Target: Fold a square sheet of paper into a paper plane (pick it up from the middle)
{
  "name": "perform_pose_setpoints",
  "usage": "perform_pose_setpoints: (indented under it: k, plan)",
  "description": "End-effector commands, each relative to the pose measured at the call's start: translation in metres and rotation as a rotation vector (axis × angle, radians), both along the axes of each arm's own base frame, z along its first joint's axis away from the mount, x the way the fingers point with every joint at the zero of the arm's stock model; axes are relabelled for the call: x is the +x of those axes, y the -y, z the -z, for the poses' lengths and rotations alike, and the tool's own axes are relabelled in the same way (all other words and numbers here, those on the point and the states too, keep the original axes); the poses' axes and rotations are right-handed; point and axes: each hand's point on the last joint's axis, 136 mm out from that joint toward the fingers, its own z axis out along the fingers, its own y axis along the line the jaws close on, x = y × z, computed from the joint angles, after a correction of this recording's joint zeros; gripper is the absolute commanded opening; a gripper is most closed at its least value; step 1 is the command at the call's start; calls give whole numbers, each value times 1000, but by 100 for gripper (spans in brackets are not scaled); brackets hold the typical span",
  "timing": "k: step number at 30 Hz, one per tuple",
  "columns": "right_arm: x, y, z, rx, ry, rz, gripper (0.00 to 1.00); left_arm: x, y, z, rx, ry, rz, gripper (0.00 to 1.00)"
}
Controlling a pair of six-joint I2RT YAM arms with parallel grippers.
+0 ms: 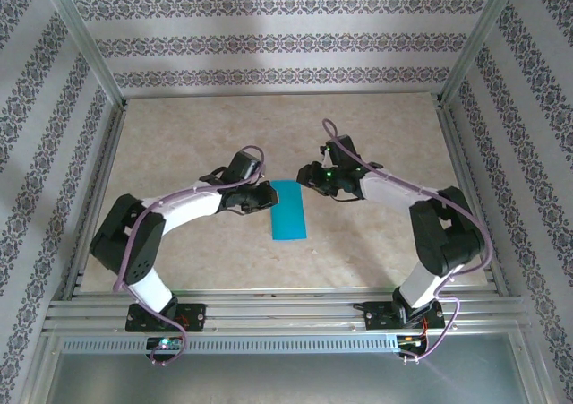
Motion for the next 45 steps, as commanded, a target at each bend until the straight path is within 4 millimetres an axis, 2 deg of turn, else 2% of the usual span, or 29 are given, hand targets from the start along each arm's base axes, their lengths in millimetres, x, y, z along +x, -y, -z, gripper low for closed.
perform_pose_setpoints:
  k: [1,6,11,20,29,45]
  plan:
    - [-17,13,17,2,-62,31,42,12,17,-3,-77,-5,8,15]
    - [-37,18,31,42,-129,42,43,14,10,21,-23,-51,-20,11]
    - [-53,13,42,94,-190,39,43,14,10,31,-29,-67,-24,11]
    - [-63,10,50,97,-229,33,43,10,3,55,19,-116,-38,11]
    - [-80,10,59,65,-286,21,42,5,3,70,12,-155,-60,11]
    - [-121,7,70,-26,-379,-39,41,-16,-14,94,72,-290,-140,11]
